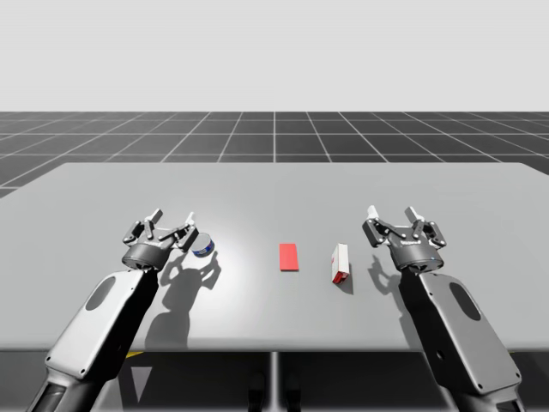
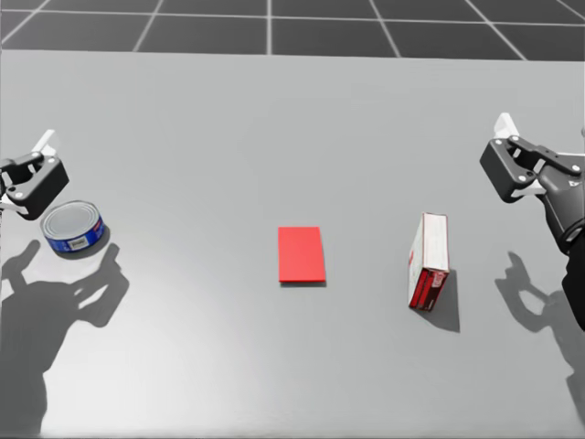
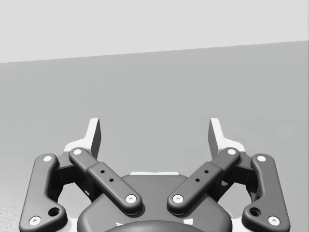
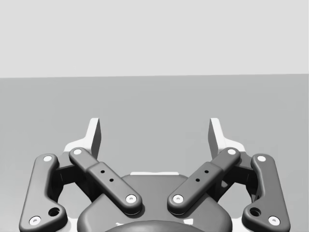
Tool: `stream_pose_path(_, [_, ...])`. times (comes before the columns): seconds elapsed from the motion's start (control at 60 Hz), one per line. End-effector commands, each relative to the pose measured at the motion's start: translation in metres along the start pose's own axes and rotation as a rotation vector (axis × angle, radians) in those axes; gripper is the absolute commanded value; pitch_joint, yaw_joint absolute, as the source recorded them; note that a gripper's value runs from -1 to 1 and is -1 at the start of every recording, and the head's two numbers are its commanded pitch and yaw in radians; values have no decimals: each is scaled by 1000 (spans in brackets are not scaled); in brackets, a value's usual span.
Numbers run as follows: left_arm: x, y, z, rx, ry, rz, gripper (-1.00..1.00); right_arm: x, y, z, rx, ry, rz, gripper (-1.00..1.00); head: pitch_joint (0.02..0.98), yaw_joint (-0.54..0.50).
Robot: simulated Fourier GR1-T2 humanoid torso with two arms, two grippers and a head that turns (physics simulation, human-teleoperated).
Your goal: Look at the card. If it is red, pick the object on the left. If it is green, pick the object on the right.
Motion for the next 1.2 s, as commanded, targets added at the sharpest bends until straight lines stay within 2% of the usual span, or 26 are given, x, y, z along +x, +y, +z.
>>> stream_pose_path(0.017, [0, 0, 0, -1, -1, -1, -1000, 1, 0, 0, 1, 1, 2, -1000, 838, -62])
stream_pose_path(0.583, [0, 0, 0, -1, -1, -1, -1000, 2, 0, 1, 7, 1, 8, -1000, 843, -37])
stream_pose_path(1.2, [0, 0, 0, -1, -1, -1, -1000, 0, 3, 3, 5, 3, 8, -1000, 798, 341])
